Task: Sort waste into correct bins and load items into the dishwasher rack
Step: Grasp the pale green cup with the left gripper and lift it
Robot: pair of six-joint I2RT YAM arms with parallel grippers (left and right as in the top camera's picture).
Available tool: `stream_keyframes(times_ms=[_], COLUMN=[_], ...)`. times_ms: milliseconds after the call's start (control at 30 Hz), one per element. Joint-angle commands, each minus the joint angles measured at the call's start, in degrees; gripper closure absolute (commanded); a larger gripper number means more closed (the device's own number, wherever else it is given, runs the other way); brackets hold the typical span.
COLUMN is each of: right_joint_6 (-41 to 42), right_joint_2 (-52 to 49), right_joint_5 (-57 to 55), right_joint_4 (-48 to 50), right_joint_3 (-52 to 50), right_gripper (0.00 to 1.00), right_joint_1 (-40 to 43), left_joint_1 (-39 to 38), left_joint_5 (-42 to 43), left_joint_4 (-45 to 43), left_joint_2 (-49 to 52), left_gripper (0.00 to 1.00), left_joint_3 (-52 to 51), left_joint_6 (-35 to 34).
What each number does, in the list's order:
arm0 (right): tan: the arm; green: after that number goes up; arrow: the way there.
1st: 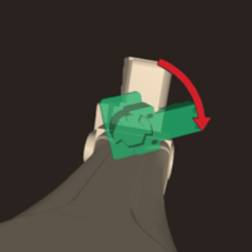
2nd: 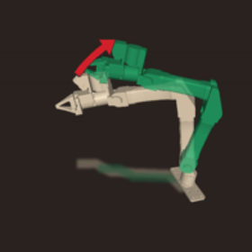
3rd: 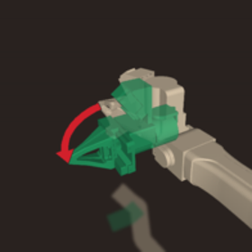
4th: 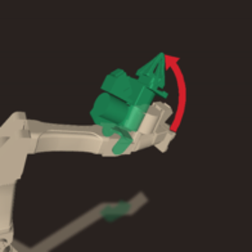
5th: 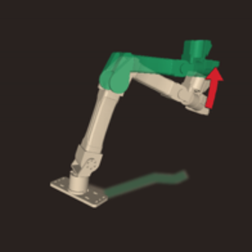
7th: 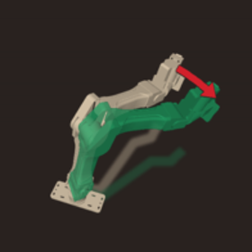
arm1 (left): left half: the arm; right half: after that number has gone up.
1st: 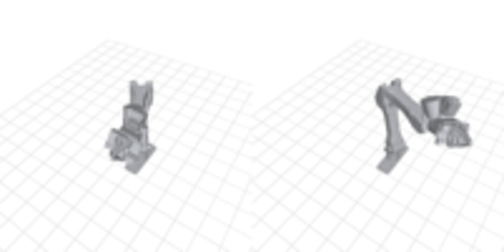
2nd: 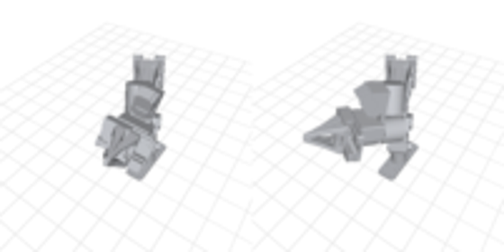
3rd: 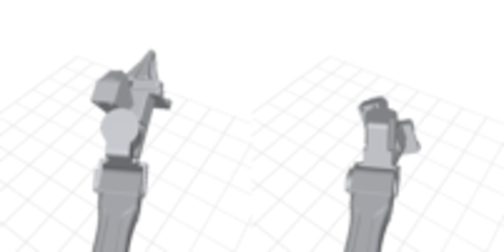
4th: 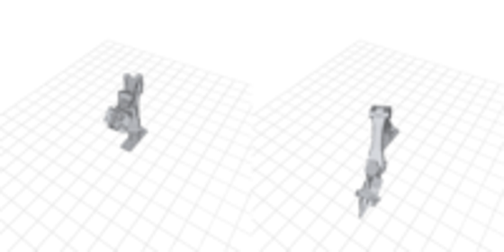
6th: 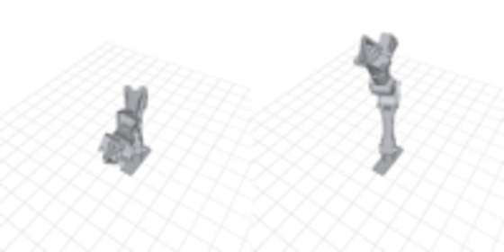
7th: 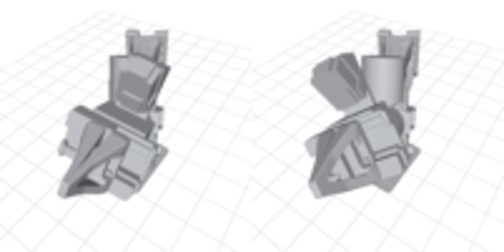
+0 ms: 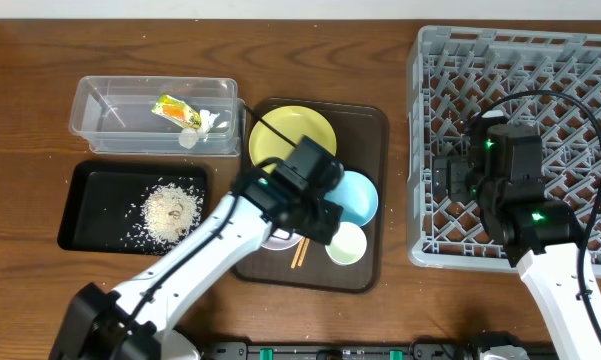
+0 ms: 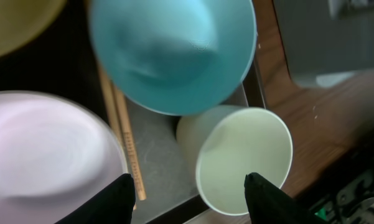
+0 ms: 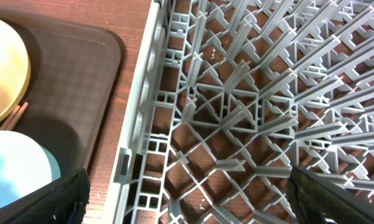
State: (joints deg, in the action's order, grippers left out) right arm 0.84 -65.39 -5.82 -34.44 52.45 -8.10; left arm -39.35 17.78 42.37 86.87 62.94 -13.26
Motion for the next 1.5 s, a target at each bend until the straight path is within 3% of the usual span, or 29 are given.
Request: stream_keyframes(times_ms=[0,133,233,300,367,700,900,1000,1200,1467], right_joint_6=[0.17,0.17,0.17,0.17,0.17,0.2,4.96,4.9,-0.35,-8.41], right_joint_2=[0.0,0.0,0.0,0.0,0.0,0.0,0.02,-0.11,-2.56,-9.94], right_joint_5=[0.07,0.07,0.09,0.07,0.07,0.04,1.49,9.6,38.07,63.58], right_joint_4=[0.15,0.15,0.13,0.13,0.13,0.57,4.13,7.1,10.47,10.27], right_joint_3=[1.03,1.03,1.03,1.03,1.03,1.03,1.03,1.03,1.03,1.03], right_gripper=[0.01,0.01,0.01,0.01,0.01,0.01,0.01,0.01,0.01,0.01], right_joint_1=[0.59,0.59,0.59,0.59,0.59,0.59,0.59,0.59,0.52,0.52], left_joint_1=[-2.16,-3.26,-3.5,-3.48,-3.48,0.24,12.63,19.5,28.74,29.51], left_joint_5=[-5.27,-5.2,-4.98,-4.98,-4.98,-3.96,12.26,22.47,41.09,62.75], left_joint_4=[0.15,-0.09,-0.09,-0.22,-0.28,-0.28,-4.2,-8.22,-15.45,-19.8], left_joint_2=[2.67,6.05,8.2,8.52,8.11,0.33,-4.66,-4.22,0.24,8.92], left_gripper=[0.41,0.47,0.68,0.88,0.94,0.94,0.94,0.94,0.94,0.94], left_joint_3=[-1.79,-1.99,-1.99,-1.97,-1.68,0.96,0.96,0.94,0.94,0.94], left_joint_6=[0.87,0.85,0.46,0.48,0.46,-2.62,-2.78,-5.6,-12.2,-16.17])
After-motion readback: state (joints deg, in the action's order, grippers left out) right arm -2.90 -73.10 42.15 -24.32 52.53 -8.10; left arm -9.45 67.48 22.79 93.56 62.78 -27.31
